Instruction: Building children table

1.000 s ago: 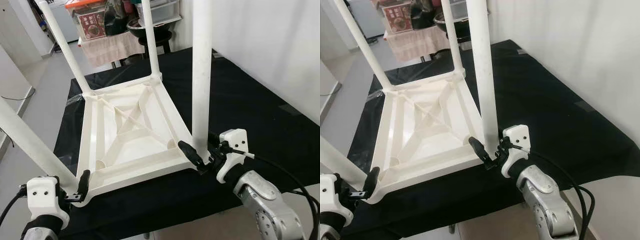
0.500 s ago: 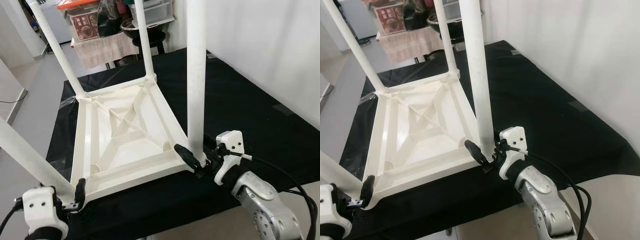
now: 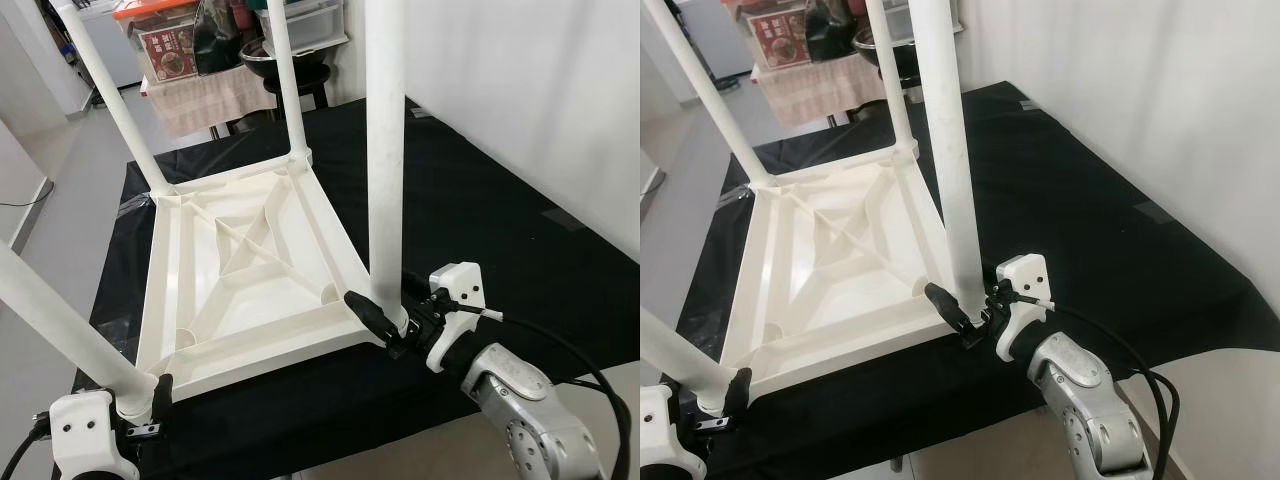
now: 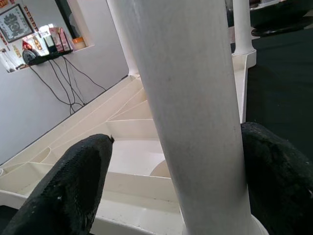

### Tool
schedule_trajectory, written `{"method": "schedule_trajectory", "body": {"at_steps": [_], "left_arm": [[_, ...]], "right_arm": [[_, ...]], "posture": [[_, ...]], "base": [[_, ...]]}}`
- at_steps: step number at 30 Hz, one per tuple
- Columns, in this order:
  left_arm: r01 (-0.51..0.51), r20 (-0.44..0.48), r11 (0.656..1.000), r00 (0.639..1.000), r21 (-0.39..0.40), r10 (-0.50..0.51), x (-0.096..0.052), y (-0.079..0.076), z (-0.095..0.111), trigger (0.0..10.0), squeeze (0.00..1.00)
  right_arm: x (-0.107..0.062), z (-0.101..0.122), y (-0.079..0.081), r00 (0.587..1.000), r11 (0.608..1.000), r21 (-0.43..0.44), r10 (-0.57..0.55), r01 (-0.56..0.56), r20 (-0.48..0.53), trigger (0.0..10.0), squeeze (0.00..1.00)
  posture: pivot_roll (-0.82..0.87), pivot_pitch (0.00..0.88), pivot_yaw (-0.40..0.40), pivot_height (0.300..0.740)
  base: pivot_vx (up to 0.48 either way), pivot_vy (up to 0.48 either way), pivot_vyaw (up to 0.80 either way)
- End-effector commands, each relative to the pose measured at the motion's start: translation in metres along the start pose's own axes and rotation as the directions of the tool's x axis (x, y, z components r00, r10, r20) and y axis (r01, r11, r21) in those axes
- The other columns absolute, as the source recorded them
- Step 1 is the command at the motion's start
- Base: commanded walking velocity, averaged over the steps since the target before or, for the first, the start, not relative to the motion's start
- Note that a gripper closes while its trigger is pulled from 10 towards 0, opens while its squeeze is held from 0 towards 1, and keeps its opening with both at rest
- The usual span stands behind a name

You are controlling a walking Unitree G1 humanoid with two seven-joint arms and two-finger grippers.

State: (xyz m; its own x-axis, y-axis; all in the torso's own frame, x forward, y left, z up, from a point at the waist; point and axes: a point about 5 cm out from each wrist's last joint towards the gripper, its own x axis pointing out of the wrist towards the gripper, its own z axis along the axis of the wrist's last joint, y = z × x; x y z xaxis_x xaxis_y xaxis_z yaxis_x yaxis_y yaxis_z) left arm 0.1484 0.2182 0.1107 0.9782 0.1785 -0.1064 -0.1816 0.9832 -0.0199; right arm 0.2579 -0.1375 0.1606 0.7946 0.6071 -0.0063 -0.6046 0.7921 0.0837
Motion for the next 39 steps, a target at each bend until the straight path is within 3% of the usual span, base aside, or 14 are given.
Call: {"method": "schedule_trajectory", "body": {"at_steps": [1,15,33,39], "left_arm": [[0.009,-0.016,1.0,1.0,-0.02,-0.009,0.0,0.0,-0.004,10.0,0.0],[0.0,-0.046,1.0,0.999,-0.019,-0.001,0.0,0.006,-0.012,10.0,0.0],[-0.123,-0.006,0.992,0.992,0.026,0.123,0.007,0.024,-0.007,10.0,0.0],[-0.12,0.004,0.992,0.993,0.029,0.12,0.008,0.024,-0.005,10.0,0.0]], "right_arm": [[0.008,-0.018,0.02,0.991,0.991,0.075,0.117,-0.112,-0.069,10.0,0.0],[0.009,-0.018,0.02,0.99,0.99,0.08,0.12,-0.114,-0.071,10.0,0.0],[0.01,-0.017,0.02,0.988,0.989,0.079,0.134,-0.128,-0.077,10.0,0.0],[0.01,-0.017,0.02,0.987,0.988,0.075,0.139,-0.133,-0.081,10.0,0.0]], "posture": [[-0.05,0.092,0.115,0.74],[-0.04,0.095,0.115,0.74],[-0.04,0.098,0.11,0.74],[-0.04,0.103,0.106,0.74]], "base": [[0.0,0.0,0.0],[0.0,0.0,0.0],[0.0,0.0,0.0],[0.0,0.0,0.0]]}}
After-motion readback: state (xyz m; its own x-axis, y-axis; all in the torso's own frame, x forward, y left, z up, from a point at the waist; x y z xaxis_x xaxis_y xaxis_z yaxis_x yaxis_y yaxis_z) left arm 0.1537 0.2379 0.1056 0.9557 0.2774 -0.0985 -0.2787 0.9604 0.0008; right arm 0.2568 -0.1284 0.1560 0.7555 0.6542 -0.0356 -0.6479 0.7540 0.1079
